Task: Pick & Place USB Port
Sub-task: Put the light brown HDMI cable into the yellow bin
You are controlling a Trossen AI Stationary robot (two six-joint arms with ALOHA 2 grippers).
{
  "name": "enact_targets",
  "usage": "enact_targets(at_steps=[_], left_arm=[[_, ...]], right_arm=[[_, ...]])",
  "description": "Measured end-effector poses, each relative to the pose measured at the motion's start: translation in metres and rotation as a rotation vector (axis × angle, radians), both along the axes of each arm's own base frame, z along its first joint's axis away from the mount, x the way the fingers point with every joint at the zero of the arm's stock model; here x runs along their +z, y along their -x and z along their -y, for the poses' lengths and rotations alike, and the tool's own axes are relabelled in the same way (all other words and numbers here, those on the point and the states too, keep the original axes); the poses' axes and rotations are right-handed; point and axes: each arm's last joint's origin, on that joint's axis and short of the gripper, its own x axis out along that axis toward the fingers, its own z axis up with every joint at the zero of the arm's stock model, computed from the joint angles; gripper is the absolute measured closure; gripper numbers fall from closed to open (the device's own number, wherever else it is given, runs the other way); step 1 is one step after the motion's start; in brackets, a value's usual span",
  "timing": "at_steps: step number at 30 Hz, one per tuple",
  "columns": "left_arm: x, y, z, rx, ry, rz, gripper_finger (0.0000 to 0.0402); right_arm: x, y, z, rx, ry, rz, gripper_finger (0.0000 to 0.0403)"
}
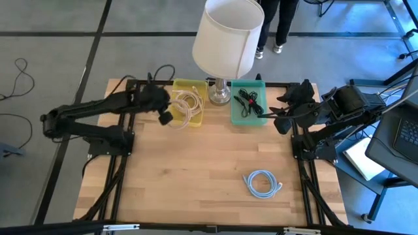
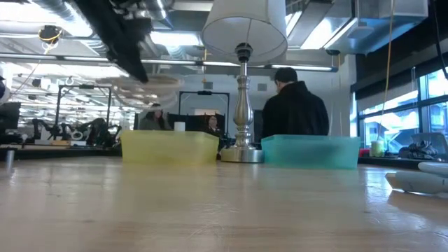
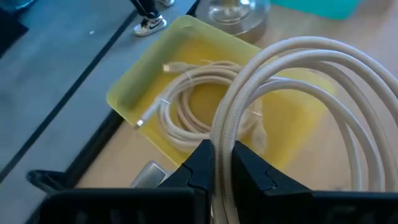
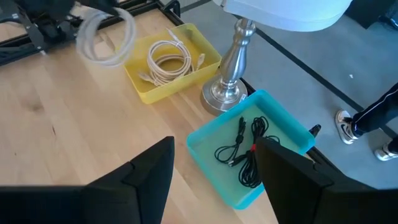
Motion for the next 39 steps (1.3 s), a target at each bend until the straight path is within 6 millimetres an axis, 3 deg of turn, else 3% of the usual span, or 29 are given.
enact_targets(at_steps=[10,17,20,28,39], left_arm=[[-0.028,-0.01,-0.08,-0.028,0.072,-0.035,0.0374],[-0.024,-0.026,-0.126,-0.051,0.106,-0.036,0.0374],[-0.031,-0.036,-0.143,-0.057,0.157,-0.026,0.0374],[-0.089,-0.049,-0.161,-0.087,0.38,-0.096,0.0374],[-0.107,-0.061,-0.177,-0.075,0.353,-0.03,0.0374]], right_arm=[[-0.002,-0.005,-0.002,-0.001,-0.001,-0.011,0.0175],[-0.002,-0.006,-0.001,-0.021,0.031,-0.004,0.0175],[-0.002,-0.006,-0.001,-0.023,0.033,-0.004,0.0175],[-0.003,-0.006,-0.002,-0.034,-0.011,0.007,0.0175],[-0.003,-0.006,-0.002,-0.021,0.002,-0.003,0.0175]])
